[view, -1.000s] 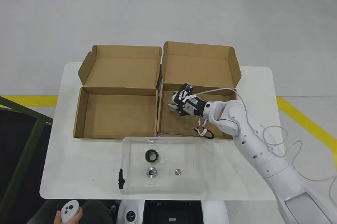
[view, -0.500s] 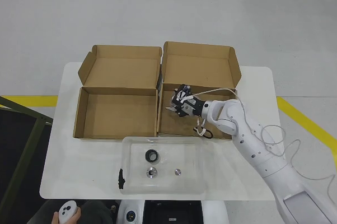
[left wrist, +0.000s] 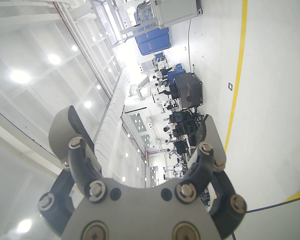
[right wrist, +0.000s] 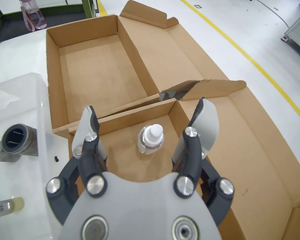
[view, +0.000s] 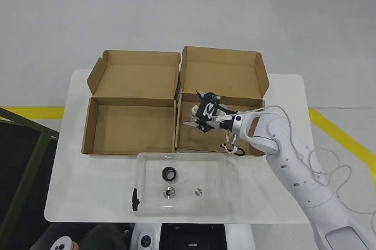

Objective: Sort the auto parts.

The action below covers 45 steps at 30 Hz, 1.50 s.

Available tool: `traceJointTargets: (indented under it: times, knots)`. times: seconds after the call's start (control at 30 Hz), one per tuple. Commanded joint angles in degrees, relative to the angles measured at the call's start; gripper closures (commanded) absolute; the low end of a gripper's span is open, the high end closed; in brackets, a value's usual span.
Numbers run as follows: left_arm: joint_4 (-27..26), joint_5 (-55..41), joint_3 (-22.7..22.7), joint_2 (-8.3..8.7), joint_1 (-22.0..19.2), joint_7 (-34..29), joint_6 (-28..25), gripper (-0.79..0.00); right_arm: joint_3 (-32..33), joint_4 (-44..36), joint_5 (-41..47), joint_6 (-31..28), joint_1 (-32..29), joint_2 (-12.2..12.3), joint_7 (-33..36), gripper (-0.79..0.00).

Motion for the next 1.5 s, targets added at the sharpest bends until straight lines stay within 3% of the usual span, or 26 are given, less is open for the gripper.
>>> traceJointTargets:
  times: [0.0, 0.43, 0.63, 1.2, 1.47]
  knots:
    - [0.0, 0.0, 0.0, 0.00, 0.0, 0.0, 0.0, -0.785, 1.0, -3.1, 0.2, -1.0, -1.5, 0.4, 1.4, -0.653]
    - [0.0, 0.0, 0.0, 0.00, 0.0, 0.0, 0.0, -0.785, 5.5, -20.7, 0.8, -5.0, -14.0, 2.8, 7.6, -0.785]
    - [0.0, 0.0, 0.0, 0.00, 0.0, 0.0, 0.0, -0.785, 6.9, -25.5, -2.4, -6.2, -18.7, 3.8, 9.6, -0.785]
    - [0.0, 0.0, 0.0, 0.00, 0.0, 0.0, 0.0, -0.785, 4.3, -30.1, -10.7, -10.8, -28.5, 5.6, 12.6, -0.785]
    - [0.0, 0.0, 0.0, 0.00, 0.0, 0.0, 0.0, -0.785, 2.7, -29.9, -13.3, -11.1, -29.2, 6.0, 17.1, -0.785]
